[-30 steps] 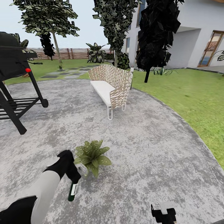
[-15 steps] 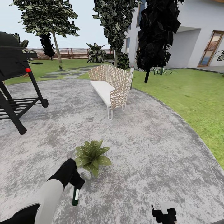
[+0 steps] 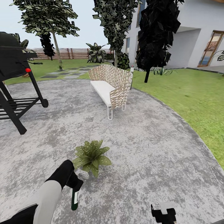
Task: Pick up the pesticide atomizer in the garden and spray insectifuge to fully cover both potted plants in the garden.
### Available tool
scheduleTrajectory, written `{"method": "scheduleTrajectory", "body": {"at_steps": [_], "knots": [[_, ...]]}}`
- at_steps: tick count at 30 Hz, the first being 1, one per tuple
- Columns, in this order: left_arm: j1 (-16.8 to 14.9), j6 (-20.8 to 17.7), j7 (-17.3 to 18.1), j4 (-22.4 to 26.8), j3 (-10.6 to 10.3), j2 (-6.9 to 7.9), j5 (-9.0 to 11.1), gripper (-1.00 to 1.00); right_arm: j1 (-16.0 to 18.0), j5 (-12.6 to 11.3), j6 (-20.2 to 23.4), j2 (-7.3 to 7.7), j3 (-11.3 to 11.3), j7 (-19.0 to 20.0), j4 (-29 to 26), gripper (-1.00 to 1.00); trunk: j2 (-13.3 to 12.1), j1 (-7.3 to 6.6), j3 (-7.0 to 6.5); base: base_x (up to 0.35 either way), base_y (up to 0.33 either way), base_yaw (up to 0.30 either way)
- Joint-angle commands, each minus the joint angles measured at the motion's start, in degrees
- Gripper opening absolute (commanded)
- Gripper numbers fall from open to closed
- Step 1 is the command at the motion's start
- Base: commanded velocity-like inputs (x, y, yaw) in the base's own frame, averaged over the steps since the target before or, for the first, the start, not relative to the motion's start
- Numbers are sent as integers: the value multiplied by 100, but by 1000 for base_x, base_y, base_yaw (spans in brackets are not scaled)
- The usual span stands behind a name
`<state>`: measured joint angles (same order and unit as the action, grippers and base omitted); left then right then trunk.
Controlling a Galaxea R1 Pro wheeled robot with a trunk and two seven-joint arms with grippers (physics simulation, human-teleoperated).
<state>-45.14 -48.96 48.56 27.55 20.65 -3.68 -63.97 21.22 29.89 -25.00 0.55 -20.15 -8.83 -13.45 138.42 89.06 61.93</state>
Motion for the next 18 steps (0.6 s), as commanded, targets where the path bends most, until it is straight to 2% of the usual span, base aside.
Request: {"method": "scheduleTrajectory", "body": {"at_steps": [1, 5, 12, 16, 18], "knots": [[-4, -15, 48, 6, 75, -3, -41, -100, 5, 61, -23, 4, -33, -23, 9, 100, 2, -1, 5, 0, 0, 0], [-4, -1, 48, 5, 86, -1, -37, -100, 5, 61, -23, 0, -33, -26, 9, 100, 2, -1, 5, 0, -130, 8], [-3, -4, 23, 5, 98, -2, -38, -100, 5, 61, -23, 3, -33, -26, 9, 100, 2, -1, 5, -45, -254, 214], [-2, -8, 30, 26, 106, -8, -37, -100, 5, 68, -23, -8, -26, -15, 9, 100, 2, -1, 5, -197, -155, 28], [-3, -9, 31, 31, 114, -10, -37, -100, 5, 69, -23, -11, -25, -14, 9, 100, 2, -1, 5, 96, -10, 1]]}}
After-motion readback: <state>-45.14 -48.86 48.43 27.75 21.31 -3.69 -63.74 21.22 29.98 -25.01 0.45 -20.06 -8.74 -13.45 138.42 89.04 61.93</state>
